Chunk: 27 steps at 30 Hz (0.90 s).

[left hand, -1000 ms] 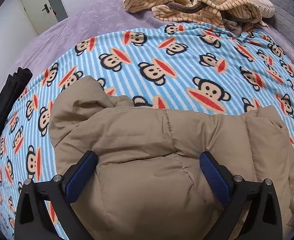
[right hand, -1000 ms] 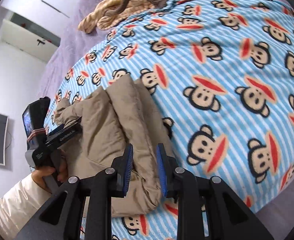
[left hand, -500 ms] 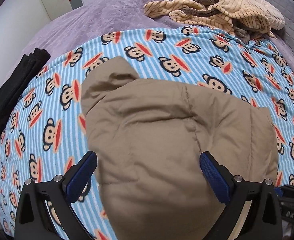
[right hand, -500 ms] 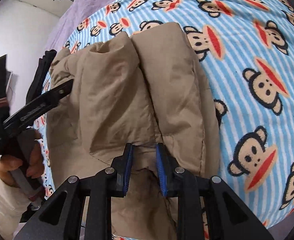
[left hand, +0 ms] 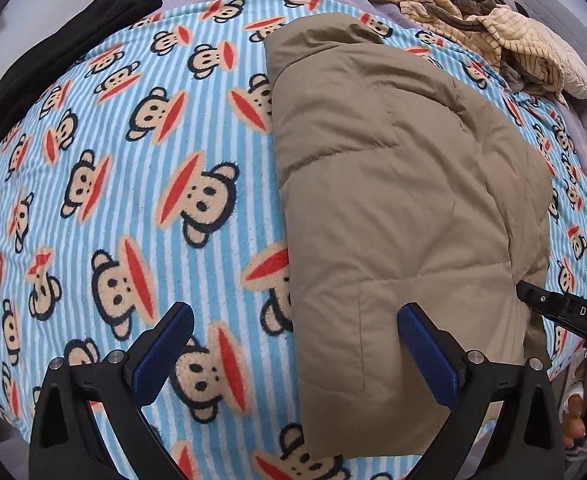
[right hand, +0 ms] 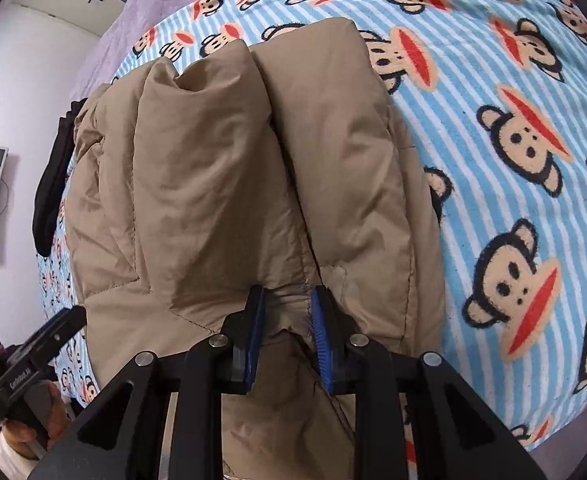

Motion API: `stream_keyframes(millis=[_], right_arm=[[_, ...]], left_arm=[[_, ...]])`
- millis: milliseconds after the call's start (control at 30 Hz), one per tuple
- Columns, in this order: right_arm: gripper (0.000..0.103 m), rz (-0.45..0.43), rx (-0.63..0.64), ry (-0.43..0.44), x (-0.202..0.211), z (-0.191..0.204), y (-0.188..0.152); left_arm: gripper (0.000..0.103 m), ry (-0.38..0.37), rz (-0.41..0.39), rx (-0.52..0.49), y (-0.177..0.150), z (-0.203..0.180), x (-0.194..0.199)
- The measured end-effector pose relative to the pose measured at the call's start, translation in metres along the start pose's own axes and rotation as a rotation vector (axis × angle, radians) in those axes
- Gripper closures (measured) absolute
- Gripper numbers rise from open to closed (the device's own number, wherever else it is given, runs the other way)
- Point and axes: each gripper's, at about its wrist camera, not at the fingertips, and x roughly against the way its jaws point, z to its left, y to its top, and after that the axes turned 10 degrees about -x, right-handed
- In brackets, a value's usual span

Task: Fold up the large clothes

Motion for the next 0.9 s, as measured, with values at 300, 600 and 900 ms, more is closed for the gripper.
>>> stream_keyframes(millis=[300, 600, 900], right_arm=[[0.062, -0.059, -0.044, -0.036, 0.029, 0.006, -0.021], [0.058, -0.089, -0.075, -0.072, 0.041, 0.012, -0.056], [0.048, -0.090, -0.051, -0.083, 0.054, 0.020, -0.057]], left_arm=[[0.001, -0.034, 0.001, -0.026, -0.013, 0.013, 0.007], [0.001, -0.049, 0.014, -0.022, -0.028, 0.027, 0.011], [0.001, -0.010, -0.007, -0.011, -0.022, 0.031, 0.014]])
